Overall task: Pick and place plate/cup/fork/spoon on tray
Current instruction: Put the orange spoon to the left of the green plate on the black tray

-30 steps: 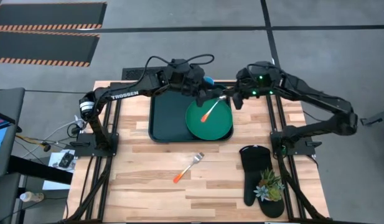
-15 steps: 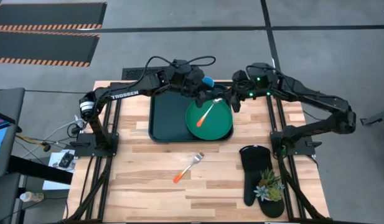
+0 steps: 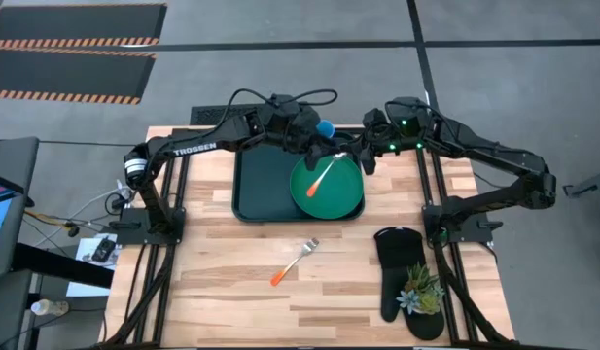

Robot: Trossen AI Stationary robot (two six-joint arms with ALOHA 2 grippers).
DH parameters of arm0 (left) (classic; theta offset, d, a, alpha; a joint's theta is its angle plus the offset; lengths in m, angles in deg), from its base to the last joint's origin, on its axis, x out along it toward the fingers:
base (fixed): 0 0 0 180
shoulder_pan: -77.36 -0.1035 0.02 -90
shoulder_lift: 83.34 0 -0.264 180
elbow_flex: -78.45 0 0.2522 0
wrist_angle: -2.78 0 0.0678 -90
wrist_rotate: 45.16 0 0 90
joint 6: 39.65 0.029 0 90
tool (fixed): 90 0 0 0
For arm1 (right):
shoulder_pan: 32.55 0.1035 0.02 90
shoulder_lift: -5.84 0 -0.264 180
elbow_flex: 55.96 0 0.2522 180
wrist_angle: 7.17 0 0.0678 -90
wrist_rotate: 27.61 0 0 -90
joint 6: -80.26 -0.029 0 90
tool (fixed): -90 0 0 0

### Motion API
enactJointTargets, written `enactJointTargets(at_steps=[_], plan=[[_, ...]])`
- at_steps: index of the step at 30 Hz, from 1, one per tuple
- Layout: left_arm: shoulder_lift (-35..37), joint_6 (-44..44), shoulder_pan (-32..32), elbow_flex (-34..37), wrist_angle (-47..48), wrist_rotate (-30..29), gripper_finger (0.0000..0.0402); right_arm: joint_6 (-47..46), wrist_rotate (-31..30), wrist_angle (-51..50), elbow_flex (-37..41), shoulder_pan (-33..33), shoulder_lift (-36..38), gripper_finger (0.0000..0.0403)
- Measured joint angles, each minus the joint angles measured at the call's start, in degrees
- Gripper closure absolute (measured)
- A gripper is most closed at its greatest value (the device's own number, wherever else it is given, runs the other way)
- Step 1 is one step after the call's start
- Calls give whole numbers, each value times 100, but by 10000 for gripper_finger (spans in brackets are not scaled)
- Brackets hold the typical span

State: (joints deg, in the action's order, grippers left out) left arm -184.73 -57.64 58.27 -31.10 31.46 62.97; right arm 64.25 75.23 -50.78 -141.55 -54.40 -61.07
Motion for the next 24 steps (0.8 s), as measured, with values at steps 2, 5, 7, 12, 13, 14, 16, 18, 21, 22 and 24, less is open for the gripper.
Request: enactJointTargets(at_steps=[2,5,7,12,13,14,16,18,21,22,24], plan=[[4,43,0,0,-2,151,314,10,35,17,0,2,0,399],[7,67,6,0,-41,333,353,86,74,56,0,2,0,399],[7,31,36,0,-48,285,382,90,72,87,1,0,0,394],[17,16,95,-4,-58,-64,399,89,65,260,11,-3,0,363],[17,-13,100,-4,-72,-98,400,92,66,304,11,-4,0,357],[17,-58,103,-4,-82,-113,400,103,67,335,11,-4,0,350],[17,-208,107,-4,-116,-146,401,178,61,384,11,-2,0,337],[17,-386,104,-4,-179,-195,401,264,56,460,9,-6,8,322],[17,-532,55,-8,-280,-249,401,264,62,662,11,-117,85,295],[17,-563,36,-11,-275,-258,401,257,71,759,11,-164,134,285],[12,-719,-6,-4,-190,-308,401,252,84,932,-2,-266,257,265]])
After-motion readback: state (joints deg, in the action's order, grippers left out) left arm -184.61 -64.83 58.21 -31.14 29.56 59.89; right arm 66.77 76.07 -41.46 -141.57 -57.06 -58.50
